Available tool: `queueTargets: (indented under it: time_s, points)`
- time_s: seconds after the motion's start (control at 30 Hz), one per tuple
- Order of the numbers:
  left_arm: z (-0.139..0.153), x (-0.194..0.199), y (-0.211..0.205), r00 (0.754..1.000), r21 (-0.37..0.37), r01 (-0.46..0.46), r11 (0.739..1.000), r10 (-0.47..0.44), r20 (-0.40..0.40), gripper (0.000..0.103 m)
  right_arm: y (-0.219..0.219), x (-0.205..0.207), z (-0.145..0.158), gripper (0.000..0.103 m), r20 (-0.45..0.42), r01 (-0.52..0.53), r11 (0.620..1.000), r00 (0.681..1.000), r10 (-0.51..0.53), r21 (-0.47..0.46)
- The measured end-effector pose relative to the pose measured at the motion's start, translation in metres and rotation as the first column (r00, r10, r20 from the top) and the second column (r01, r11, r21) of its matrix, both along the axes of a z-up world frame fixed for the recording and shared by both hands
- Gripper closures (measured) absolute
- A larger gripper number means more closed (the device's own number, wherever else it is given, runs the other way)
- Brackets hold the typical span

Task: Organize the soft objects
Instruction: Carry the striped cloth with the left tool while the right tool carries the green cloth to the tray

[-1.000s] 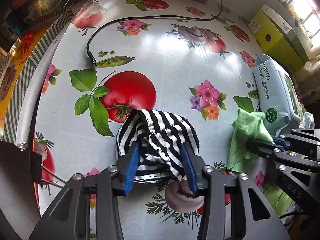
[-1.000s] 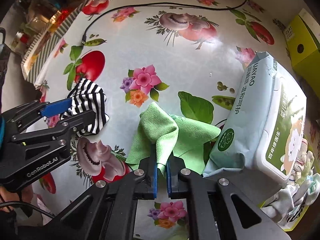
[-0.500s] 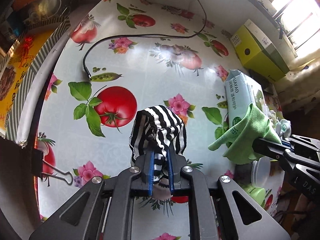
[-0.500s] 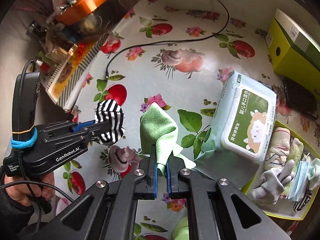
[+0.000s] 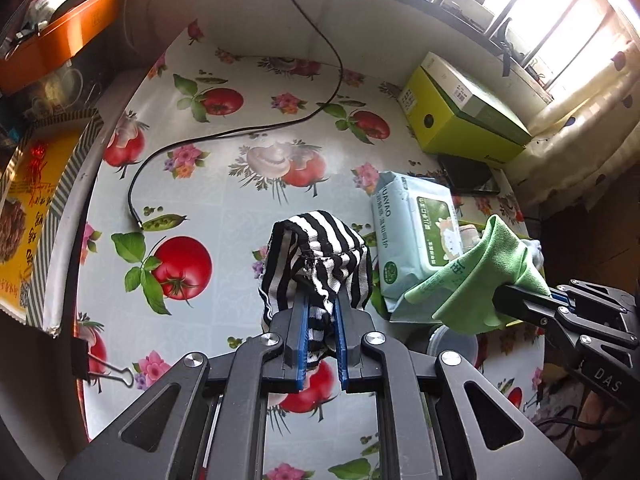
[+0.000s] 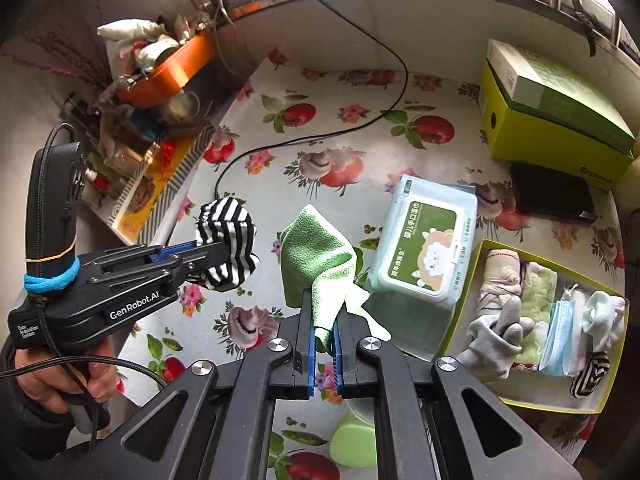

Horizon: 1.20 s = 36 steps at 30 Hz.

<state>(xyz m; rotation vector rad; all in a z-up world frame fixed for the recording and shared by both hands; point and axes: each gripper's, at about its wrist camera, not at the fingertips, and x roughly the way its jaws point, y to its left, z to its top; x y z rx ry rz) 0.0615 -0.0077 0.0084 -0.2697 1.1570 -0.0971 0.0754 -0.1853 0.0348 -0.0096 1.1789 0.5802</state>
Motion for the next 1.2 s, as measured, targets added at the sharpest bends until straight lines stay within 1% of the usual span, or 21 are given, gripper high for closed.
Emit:
queueTargets:
  time_s: [0.3, 0.6, 1.2]
  points:
    - [0.011, 0.007, -0.033, 0.997, 0.007, 0.073, 0.997, -0.073, 0.012, 0.092, -0.038, -0.003, 0.009, 0.096, 0.014, 0.081, 0.997, 0.997, -0.081, 0.015]
    - [0.015, 0.017, -0.063, 0.991, 0.019, 0.133, 0.991, -0.133, 0.013, 0.092, -0.07, -0.006, 0.011, 0.096, 0.014, 0.15, 0.988, 0.989, -0.15, 0.028]
    - [0.019, 0.033, -0.12, 0.968, 0.031, 0.249, 0.968, -0.249, 0.011, 0.091, -0.128, -0.011, 0.007, 0.096, 0.008, 0.276, 0.96, 0.961, -0.276, 0.038]
